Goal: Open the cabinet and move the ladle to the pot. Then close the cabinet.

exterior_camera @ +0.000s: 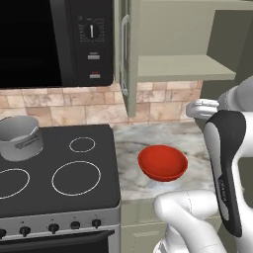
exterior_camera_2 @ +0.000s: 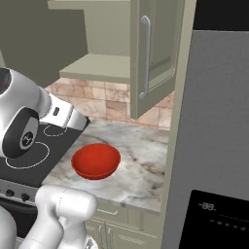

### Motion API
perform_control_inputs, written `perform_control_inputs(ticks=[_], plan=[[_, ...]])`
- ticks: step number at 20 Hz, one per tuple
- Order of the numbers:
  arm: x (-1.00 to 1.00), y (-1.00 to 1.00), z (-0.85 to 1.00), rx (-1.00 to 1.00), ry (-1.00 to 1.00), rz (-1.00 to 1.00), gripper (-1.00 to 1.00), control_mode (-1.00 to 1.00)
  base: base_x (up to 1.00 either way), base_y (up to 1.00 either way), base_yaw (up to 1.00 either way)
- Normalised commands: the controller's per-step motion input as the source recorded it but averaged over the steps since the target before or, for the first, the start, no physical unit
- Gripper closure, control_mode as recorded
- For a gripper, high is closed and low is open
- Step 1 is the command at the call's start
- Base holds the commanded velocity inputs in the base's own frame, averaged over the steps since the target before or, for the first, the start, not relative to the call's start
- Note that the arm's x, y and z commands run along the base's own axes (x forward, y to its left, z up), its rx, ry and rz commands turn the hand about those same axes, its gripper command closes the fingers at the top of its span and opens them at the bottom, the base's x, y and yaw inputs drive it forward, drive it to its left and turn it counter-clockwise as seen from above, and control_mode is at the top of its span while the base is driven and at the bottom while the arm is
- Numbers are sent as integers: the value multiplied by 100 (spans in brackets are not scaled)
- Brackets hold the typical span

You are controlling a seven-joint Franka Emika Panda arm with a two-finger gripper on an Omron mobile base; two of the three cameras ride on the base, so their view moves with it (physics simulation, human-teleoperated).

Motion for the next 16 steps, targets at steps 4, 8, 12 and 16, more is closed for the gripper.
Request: perform_control_inputs(ticks=[4,8,12,16], plan=[[0,0,0,0,0,0,-100,100,20,0,-5],[-2,0,0,0,0,-1,-100,-100,0,0,-3],[-27,0,2,0,-2,-9,-100,-100,0,0,0],[-29,0,17,0,-1,-14,-100,-100,0,0,0]])
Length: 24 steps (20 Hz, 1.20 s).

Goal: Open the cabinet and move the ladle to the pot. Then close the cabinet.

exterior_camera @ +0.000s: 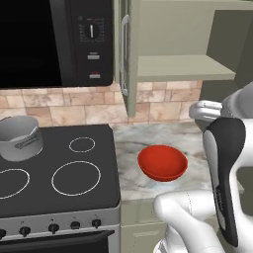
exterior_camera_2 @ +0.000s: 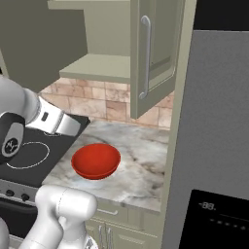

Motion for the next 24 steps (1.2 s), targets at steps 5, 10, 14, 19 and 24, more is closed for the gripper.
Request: perform_control_inputs(ticks=[5,10,14,19,24], plan=[[-38,-2,32,0,0,-11,-100,-100,0,0,0],[-43,-14,38,0,0,-5,-100,-100,0,0,0],[-34,-20,27,0,0,-2,-100,-100,0,0,0],[-49,-6,15,5,-6,0,-100,-100,0,0,0],[-12,-3,12,19,-11,-10,-100,-100,0,0,0]])
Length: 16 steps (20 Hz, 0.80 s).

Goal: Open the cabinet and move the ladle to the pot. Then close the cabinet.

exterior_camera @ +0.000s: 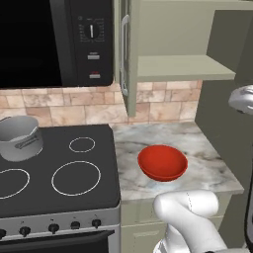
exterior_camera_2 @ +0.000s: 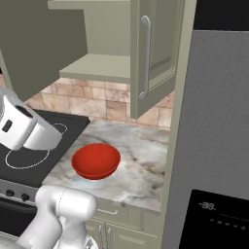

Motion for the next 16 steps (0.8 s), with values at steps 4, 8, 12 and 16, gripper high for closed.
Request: perform_control_inputs(ticks=[4,8,12,16], plan=[[0,-1,2,25,-10,-20,-100,-100,0,0,0],[0,0,0,20,-11,-20,-100,-100,0,0,0],[-1,-19,0,19,-4,-19,-100,-100,0,0,0],[-15,-43,4,15,-1,-8,-100,-100,0,0,0]])
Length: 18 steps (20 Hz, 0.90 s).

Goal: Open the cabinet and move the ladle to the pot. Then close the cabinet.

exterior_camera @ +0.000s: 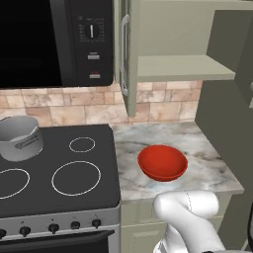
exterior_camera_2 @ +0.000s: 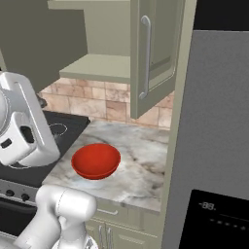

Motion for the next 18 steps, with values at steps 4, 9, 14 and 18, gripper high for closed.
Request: perform_control_inputs(ticks=[4,9,14,18], plan=[[-37,-41,5,12,-5,0,-100,-100,0,0,0],[-16,-27,1,10,-10,0,-100,-100,0,0,0],[0,-15,0,11,-14,-7,-100,-100,0,0,0],[4,-17,0,11,-11,-11,-100,-100,0,0,0]])
